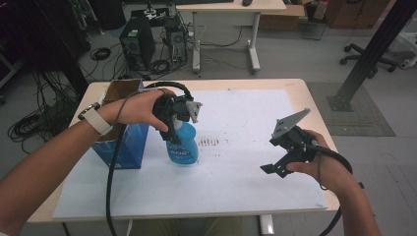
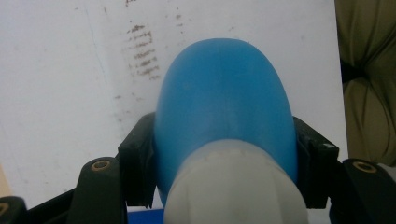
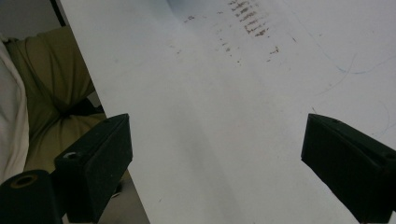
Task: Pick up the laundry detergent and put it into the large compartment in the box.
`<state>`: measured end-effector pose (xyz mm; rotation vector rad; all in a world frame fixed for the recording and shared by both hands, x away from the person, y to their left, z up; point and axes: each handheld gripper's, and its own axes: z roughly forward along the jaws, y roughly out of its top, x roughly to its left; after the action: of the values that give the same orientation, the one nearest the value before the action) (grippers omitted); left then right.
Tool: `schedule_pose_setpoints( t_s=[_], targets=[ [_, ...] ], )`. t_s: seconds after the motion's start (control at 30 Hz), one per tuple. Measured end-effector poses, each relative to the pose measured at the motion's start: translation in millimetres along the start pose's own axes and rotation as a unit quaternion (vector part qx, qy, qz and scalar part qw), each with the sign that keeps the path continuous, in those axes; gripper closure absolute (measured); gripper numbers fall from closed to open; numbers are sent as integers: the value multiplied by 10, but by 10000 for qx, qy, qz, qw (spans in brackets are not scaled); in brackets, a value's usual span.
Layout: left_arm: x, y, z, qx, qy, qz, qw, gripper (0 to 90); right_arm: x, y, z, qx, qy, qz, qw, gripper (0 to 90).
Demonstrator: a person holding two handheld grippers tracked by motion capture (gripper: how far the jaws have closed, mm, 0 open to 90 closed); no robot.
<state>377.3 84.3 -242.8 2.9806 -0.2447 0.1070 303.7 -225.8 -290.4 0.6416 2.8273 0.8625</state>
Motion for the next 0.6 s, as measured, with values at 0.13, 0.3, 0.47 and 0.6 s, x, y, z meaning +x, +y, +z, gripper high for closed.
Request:
schedule_pose_setpoints(
  t_s=[0.13,0.3,0.47,0.6],
  targets=[
    [-14,31,-47,12,32,-25,10000,372,5,12,-8,-11,2,-20,10000,89],
    [-34,54,-86,3,41,-98,9999,372,12,15,-23,-33,-5,-42,10000,89],
    [-49,76,-146,45,130,-187,9997,372,15,5,-17,-20,0,-29,10000,89],
    [-47,85,-189,59,146,-261,9995,373,14,5,-19,-38,6,-32,10000,89]
  ],
)
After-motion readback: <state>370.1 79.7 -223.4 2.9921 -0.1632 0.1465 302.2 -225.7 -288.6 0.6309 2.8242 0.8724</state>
